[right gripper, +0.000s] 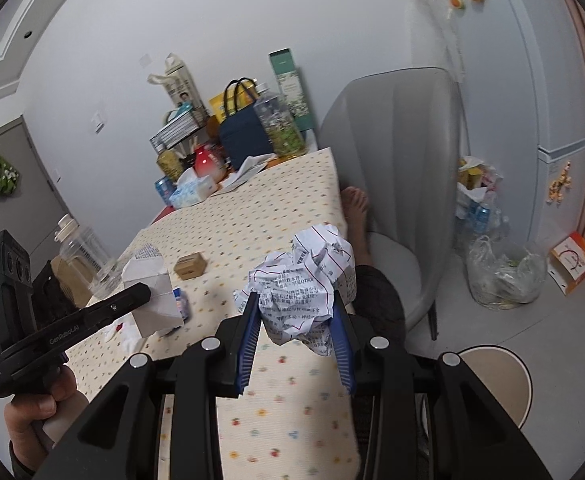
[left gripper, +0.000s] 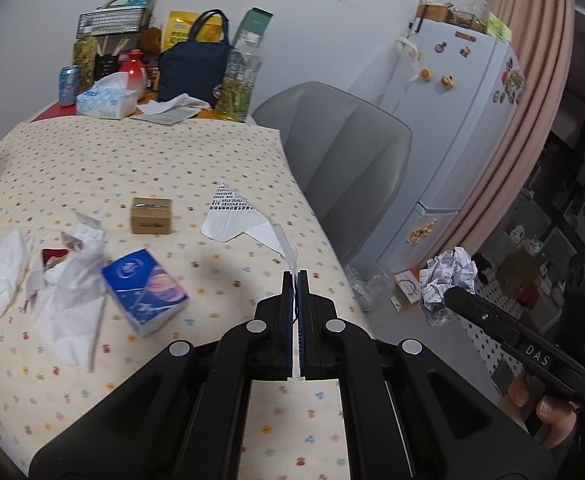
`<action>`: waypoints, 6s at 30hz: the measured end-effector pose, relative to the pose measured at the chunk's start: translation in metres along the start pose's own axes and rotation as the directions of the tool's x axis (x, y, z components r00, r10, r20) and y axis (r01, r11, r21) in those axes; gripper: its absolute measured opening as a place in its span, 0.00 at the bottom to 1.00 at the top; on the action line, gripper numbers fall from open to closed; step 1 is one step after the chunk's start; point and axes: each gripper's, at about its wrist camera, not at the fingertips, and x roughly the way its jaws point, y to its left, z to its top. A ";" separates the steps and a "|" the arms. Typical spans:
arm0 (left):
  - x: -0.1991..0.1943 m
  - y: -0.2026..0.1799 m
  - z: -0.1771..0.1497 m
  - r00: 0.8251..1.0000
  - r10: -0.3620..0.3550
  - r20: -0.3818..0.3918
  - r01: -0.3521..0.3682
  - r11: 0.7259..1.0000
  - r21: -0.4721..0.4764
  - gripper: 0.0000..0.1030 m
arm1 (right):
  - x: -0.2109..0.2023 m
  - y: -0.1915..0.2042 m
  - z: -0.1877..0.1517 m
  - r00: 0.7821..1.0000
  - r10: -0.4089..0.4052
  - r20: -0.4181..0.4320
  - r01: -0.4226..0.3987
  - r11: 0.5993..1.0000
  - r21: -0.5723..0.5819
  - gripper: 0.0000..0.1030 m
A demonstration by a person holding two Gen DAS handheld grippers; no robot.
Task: Collect trash
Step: 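Carry the held paper over the wastebasket and open the right gripper, then open the left gripper to drop the white paper scrap into the wastebasket, then move both open tools back over the tissues on the table, then grasp the blue tissue pack with the right gripper while the left gripper grasps a white tissue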
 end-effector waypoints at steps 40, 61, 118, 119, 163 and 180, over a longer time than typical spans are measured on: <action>0.150 -0.171 -0.031 0.954 -0.098 -0.284 0.161 0.965 0.207 0.03 | -0.013 -0.227 -0.050 0.970 -0.240 -0.041 0.239 0.906 0.349 0.82; 0.191 -0.231 -0.059 0.918 -0.089 -0.386 0.208 0.937 0.281 0.66 | -0.060 -0.285 -0.062 0.930 -0.368 -0.017 0.336 0.830 0.446 0.93; -0.050 0.100 -0.020 0.989 0.135 0.062 -0.120 0.971 -0.209 0.94 | 0.023 0.086 -0.012 0.996 -0.088 0.031 0.091 0.990 -0.112 0.93; -0.052 0.104 -0.021 0.988 0.140 0.064 -0.123 0.969 -0.215 0.94 | 0.024 0.090 -0.013 0.997 -0.075 0.027 0.078 0.989 -0.123 0.93; -0.045 0.183 -0.035 0.980 0.197 -0.011 -0.190 0.928 -0.321 0.48 | 0.162 0.174 -0.050 0.941 0.078 -0.330 -0.166 0.954 -0.248 0.15; -0.008 0.141 -0.031 0.977 0.190 -0.101 -0.207 0.955 -0.211 0.03 | 0.112 0.128 -0.026 0.970 0.084 -0.229 -0.127 0.975 -0.181 0.14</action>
